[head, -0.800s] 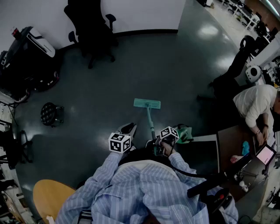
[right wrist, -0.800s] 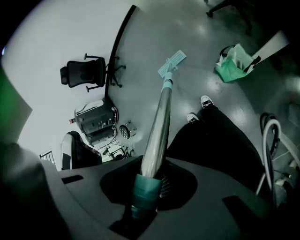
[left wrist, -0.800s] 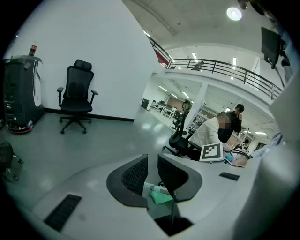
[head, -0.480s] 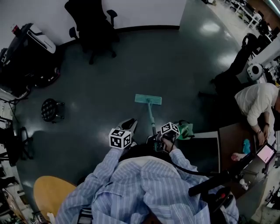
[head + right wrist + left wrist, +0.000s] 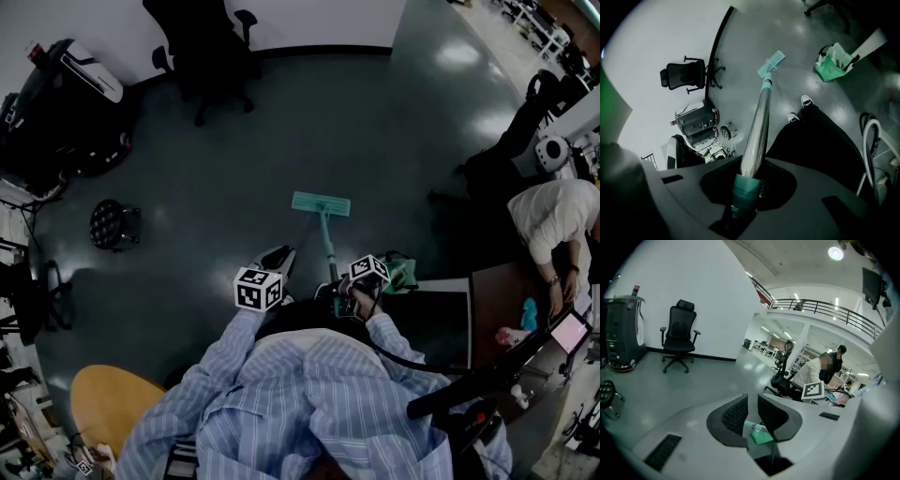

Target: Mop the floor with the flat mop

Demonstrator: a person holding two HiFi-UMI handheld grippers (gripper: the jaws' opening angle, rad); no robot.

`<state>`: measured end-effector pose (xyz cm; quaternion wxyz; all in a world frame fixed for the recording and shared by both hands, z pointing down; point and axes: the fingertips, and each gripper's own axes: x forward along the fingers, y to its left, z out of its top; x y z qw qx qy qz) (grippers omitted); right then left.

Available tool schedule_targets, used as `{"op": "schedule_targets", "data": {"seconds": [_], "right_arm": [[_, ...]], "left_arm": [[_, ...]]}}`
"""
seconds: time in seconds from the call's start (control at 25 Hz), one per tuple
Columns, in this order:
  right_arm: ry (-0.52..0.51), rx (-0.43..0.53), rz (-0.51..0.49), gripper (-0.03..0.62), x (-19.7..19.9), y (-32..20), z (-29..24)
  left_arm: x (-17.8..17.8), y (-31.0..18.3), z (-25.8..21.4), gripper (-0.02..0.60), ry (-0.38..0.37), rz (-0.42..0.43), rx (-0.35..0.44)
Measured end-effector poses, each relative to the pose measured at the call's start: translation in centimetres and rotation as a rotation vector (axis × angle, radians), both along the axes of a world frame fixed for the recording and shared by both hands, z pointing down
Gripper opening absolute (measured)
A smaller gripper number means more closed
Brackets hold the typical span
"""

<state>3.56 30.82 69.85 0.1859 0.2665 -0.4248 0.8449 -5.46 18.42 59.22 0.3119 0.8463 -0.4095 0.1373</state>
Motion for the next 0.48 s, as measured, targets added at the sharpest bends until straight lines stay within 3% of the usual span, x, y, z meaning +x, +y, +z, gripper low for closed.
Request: {"op": "schedule_targets", "data": {"seconds": [0.48], "right_arm": [[-0.006, 0.004, -0.04, 0.061, 3.4, -3.6, -0.2]], "left_arm": [[2.9, -3.4, -0.3, 0.069, -0.021, -0.038, 0.016]]}}
